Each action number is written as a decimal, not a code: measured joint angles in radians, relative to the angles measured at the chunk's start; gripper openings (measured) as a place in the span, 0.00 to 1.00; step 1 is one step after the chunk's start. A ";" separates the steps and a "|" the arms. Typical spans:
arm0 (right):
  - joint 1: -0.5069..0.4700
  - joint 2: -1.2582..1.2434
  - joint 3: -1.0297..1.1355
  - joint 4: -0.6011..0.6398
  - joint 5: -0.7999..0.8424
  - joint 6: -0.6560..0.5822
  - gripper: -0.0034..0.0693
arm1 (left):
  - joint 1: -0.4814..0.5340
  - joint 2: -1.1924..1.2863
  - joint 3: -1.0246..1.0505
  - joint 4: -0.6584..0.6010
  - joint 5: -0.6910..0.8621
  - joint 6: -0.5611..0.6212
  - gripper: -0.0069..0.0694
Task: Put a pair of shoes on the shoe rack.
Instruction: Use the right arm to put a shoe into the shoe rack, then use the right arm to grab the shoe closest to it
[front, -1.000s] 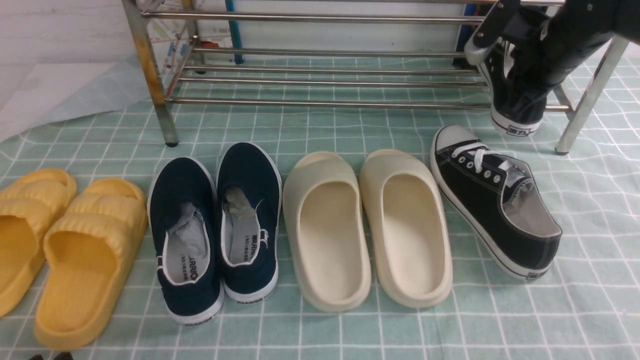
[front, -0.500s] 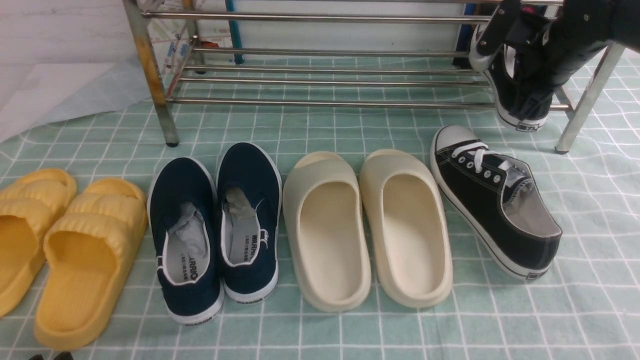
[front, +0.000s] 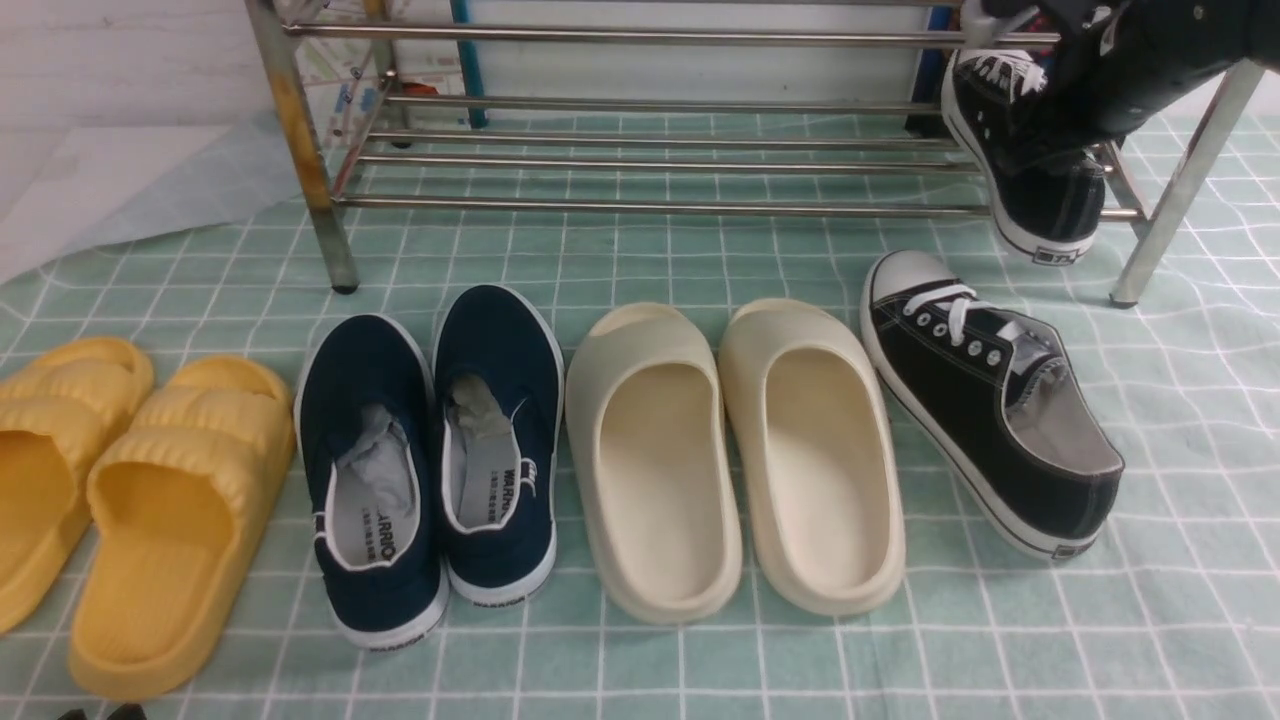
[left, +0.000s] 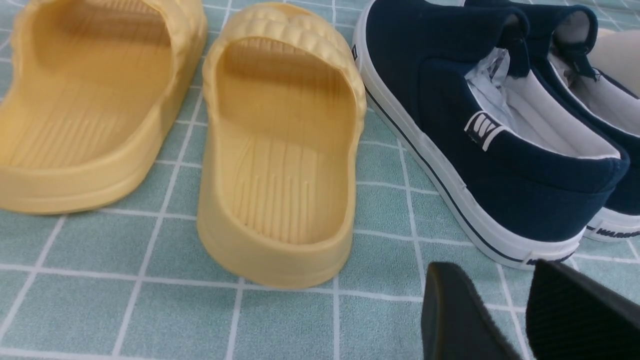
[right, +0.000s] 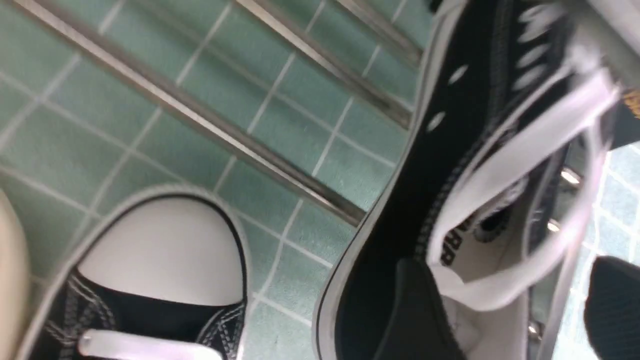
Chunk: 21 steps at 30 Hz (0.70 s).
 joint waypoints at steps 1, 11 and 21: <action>0.002 -0.011 0.000 0.001 0.013 0.010 0.68 | 0.000 0.000 0.000 0.000 0.000 0.000 0.40; 0.065 -0.171 -0.001 0.145 0.263 0.053 0.64 | 0.000 0.000 0.000 0.000 0.000 0.000 0.40; 0.079 -0.272 0.187 0.232 0.512 0.166 0.63 | 0.000 0.000 0.000 0.000 0.000 0.000 0.40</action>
